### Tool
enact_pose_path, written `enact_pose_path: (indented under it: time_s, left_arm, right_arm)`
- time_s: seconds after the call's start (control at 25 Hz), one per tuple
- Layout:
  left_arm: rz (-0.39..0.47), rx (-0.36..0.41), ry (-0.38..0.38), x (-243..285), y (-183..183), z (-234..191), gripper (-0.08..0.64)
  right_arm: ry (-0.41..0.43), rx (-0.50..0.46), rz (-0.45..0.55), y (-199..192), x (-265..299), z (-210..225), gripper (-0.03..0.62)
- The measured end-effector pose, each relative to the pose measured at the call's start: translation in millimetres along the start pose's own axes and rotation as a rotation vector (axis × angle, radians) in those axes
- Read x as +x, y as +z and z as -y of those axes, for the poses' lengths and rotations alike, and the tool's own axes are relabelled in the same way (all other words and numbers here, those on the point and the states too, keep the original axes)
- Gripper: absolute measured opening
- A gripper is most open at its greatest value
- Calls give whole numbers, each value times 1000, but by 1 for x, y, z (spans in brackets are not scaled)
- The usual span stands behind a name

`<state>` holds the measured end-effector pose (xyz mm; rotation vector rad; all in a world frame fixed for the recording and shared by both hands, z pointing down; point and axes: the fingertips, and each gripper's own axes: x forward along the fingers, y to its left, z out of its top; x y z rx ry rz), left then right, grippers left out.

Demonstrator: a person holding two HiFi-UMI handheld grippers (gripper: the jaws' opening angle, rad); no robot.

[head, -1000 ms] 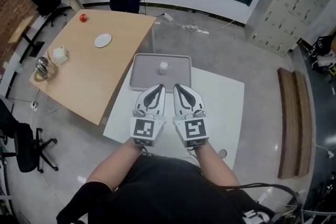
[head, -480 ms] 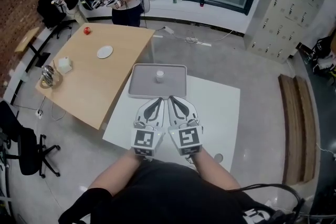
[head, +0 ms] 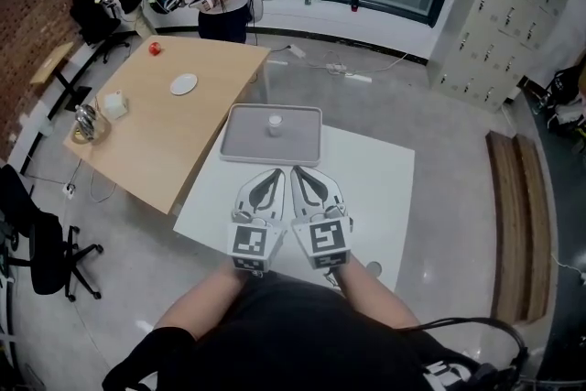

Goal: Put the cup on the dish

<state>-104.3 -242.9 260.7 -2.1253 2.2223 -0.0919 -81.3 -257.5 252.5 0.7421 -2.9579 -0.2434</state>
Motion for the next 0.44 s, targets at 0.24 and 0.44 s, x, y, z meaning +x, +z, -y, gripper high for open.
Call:
enact_pose_path:
  time_s: [0.24,0.44]
  left_arm:
    - [8,5,11,-5,4,6,8]
    - [12,-28,13,-10,6,10,8]
  right_arm:
    - [9,-3,10,3,-9,0,12]
    - [7,-8,13,2,-13,-2,12]
